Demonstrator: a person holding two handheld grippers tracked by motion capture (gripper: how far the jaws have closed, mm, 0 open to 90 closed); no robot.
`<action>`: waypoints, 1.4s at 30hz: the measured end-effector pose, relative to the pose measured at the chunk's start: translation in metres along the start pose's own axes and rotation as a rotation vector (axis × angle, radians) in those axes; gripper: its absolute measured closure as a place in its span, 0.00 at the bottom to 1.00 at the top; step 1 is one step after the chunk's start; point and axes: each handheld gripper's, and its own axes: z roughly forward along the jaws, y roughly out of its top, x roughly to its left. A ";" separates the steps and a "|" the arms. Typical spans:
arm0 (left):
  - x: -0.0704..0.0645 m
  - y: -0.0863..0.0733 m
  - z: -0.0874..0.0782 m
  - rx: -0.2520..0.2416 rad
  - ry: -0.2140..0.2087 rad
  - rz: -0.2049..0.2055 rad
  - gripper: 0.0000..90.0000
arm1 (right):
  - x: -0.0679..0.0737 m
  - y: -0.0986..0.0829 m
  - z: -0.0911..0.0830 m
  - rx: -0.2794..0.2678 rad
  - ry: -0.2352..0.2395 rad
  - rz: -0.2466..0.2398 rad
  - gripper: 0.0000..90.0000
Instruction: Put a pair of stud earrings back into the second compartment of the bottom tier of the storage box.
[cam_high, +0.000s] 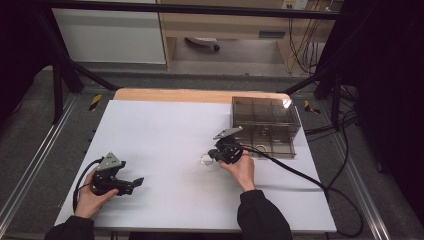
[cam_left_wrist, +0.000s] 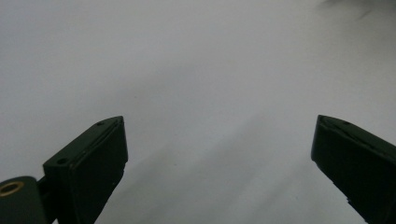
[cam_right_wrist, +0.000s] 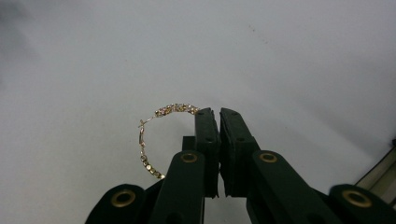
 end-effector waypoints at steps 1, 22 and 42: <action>0.000 0.000 0.000 0.000 0.000 0.000 0.04 | 0.000 0.000 -0.002 -0.003 -0.002 -0.004 0.97; 0.000 0.000 0.000 0.001 0.001 0.001 0.04 | -0.014 -0.012 -0.045 -0.030 -0.027 0.024 0.97; 0.000 0.000 0.000 0.001 0.000 0.000 0.04 | -0.039 -0.035 -0.077 -0.055 -0.075 0.070 0.97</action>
